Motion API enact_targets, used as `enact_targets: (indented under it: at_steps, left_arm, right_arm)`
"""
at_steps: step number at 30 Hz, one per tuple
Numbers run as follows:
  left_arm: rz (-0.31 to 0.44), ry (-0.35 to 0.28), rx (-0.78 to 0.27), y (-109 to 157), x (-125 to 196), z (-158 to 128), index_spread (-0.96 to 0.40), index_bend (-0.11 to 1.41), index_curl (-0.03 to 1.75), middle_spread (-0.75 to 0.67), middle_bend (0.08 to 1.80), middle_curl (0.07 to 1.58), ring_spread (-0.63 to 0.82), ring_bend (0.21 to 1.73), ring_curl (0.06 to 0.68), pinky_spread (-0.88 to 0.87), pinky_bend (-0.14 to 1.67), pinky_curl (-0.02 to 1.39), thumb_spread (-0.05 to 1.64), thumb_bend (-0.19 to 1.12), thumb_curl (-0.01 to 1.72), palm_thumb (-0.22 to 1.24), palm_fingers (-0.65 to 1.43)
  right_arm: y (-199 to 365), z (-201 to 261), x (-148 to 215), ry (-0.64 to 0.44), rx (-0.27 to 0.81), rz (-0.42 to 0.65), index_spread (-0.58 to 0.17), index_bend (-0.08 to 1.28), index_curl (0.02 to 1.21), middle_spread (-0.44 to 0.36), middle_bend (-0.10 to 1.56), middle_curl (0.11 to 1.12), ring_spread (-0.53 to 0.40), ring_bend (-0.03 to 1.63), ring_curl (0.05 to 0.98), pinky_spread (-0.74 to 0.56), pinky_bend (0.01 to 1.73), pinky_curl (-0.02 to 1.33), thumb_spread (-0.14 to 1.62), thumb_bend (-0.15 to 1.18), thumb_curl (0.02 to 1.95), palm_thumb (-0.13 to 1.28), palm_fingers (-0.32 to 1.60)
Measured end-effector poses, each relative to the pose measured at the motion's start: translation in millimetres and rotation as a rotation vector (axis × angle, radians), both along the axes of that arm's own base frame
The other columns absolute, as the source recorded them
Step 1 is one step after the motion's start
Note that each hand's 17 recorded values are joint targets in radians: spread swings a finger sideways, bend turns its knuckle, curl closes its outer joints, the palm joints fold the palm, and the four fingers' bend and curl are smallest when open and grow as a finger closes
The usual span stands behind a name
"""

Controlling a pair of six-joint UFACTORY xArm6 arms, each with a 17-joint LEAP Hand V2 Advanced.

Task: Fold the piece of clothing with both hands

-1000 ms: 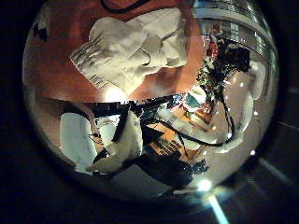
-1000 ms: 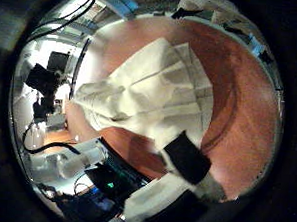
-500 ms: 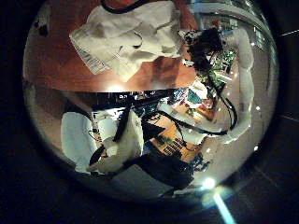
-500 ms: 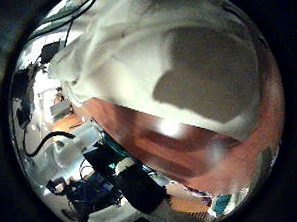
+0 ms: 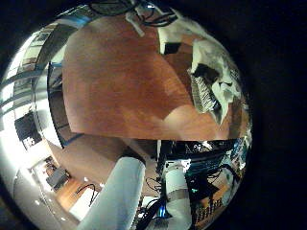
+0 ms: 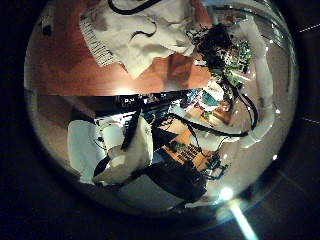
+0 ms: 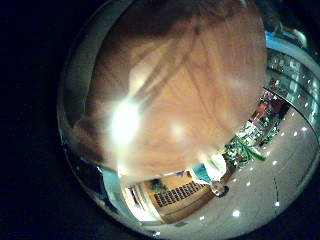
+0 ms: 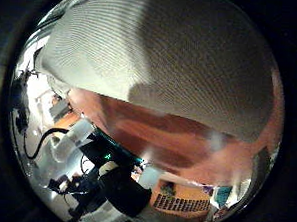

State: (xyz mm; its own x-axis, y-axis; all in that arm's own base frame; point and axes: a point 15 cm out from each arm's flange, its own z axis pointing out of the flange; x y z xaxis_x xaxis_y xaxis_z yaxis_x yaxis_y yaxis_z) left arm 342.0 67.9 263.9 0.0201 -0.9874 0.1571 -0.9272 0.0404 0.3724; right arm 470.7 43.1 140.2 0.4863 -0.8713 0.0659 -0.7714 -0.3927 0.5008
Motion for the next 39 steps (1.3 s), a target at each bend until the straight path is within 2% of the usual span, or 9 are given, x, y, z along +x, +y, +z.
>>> enact_targets:
  at_steps: [4,11,19,23,27,33,39]
  left_arm:
    - [-0.023,0.004,-0.002,-10.4,4.6,-1.4,-0.05,0.18,0.38,0.25,0.17,0.29,0.26,0.76,0.272,0.38,0.4,0.46,1.19,-0.02,0.32,0.37,0.05]
    - [-0.087,0.015,-0.009,-43.7,8.8,-5.5,-0.05,0.18,0.38,0.25,0.17,0.28,0.26,0.76,0.265,0.38,0.41,0.44,1.2,-0.02,0.32,0.37,0.05]
    - [-0.205,0.028,-0.02,-102.8,15.0,-20.3,-0.05,0.18,0.37,0.24,0.17,0.28,0.26,0.76,0.258,0.38,0.41,0.42,1.2,-0.02,0.32,0.37,0.05]
    - [-0.287,0.009,-0.042,-137.4,22.5,-33.0,-0.05,0.19,0.37,0.24,0.17,0.28,0.27,0.75,0.254,0.4,0.41,0.41,1.2,-0.01,0.33,0.38,0.05]
    - [-0.324,-0.016,-0.051,-156.5,34.5,-49.3,-0.05,0.19,0.38,0.24,0.18,0.28,0.29,0.73,0.244,0.42,0.4,0.4,1.2,-0.01,0.33,0.39,0.05]
    - [-0.336,-0.014,-0.047,-165.8,48.7,-79.1,-0.05,0.19,0.38,0.23,0.17,0.28,0.32,0.7,0.234,0.44,0.39,0.38,1.21,-0.01,0.33,0.42,0.05]
    - [-0.332,0.007,-0.048,-167.2,56.5,-95.4,-0.05,0.19,0.38,0.23,0.17,0.28,0.35,0.69,0.228,0.45,0.38,0.37,1.22,-0.01,0.33,0.42,0.05]
  right_arm:
    - [-44.0,6.4,-19.4,0.029,-0.002,-0.076,-0.421,0.18,0.35,-0.151,0.24,0.34,0.113,0.3,0.208,0.35,0.26,0.31,1.23,-0.02,0.23,0.12,0.14]
    - [-89.9,28.2,-65.0,0.032,0.026,-0.128,-0.416,0.17,0.33,-0.143,0.21,0.34,0.115,0.28,0.216,0.35,0.24,0.31,1.23,-0.02,0.23,0.12,0.16]
    - [-122.0,70.2,-100.8,-0.069,0.073,-0.149,-0.403,0.15,0.31,-0.116,0.2,0.35,0.113,0.29,0.231,0.35,0.25,0.32,1.23,-0.01,0.24,0.16,0.18]
    - [-129.8,85.6,-103.8,-0.145,0.083,-0.158,-0.398,0.14,0.29,-0.09,0.18,0.34,0.113,0.32,0.245,0.35,0.28,0.32,1.22,-0.01,0.25,0.2,0.15]
    - [-131.9,84.7,-94.8,-0.195,0.09,-0.157,-0.391,0.13,0.27,-0.065,0.18,0.32,0.118,0.36,0.26,0.35,0.34,0.34,1.21,-0.01,0.27,0.26,0.09]
    - [-110.2,73.2,-72.6,-0.251,0.144,-0.151,-0.389,0.13,0.24,-0.054,0.19,0.32,0.122,0.4,0.271,0.35,0.4,0.35,1.18,-0.01,0.29,0.33,0.05]
    - [-83.7,39.5,-55.2,-0.228,0.155,-0.097,-0.392,0.15,0.24,-0.052,0.19,0.32,0.122,0.41,0.273,0.34,0.42,0.35,1.15,-0.02,0.3,0.37,0.03]
